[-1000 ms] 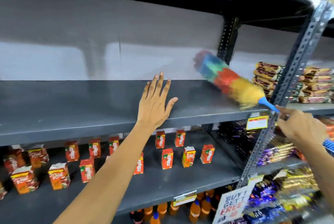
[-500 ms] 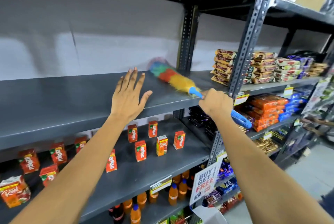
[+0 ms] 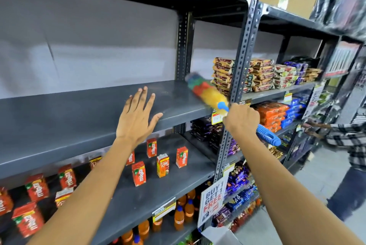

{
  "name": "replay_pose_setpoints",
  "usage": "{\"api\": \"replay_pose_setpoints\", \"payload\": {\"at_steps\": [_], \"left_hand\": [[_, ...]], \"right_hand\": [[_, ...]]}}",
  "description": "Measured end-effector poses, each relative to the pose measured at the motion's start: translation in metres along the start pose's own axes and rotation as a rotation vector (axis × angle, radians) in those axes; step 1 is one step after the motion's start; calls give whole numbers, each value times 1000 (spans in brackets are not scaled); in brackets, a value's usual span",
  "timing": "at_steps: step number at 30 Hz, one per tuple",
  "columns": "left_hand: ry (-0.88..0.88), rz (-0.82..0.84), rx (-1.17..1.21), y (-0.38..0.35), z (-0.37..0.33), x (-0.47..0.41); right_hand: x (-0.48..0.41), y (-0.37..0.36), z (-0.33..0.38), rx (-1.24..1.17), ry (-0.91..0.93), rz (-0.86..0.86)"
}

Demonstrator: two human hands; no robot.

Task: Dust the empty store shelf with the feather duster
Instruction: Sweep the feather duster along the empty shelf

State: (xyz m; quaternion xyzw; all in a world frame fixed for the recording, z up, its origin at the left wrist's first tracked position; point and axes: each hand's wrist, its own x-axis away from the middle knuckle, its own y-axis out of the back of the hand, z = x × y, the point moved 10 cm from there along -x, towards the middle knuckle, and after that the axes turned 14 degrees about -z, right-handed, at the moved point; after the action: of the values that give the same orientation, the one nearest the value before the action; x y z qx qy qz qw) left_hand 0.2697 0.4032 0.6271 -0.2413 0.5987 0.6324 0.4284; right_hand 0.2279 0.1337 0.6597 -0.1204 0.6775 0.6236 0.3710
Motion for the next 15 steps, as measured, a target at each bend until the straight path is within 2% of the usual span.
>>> {"api": "replay_pose_setpoints", "payload": {"at_steps": [4, 7, 11, 15], "left_hand": [[-4, -17, -9, 0, 0, 0], [10, -51, 37, 5, 1, -2], [39, -127, 110, 16, 4, -4], [58, -171, 116, 25, 11, -3]], "right_hand": [[12, 5, 42, -69, 194, 23], [19, 6, 65, -210, 281, 114], [14, 7, 75, -509, 246, 207], [-12, 8, 47, -537, 144, 115]]}}
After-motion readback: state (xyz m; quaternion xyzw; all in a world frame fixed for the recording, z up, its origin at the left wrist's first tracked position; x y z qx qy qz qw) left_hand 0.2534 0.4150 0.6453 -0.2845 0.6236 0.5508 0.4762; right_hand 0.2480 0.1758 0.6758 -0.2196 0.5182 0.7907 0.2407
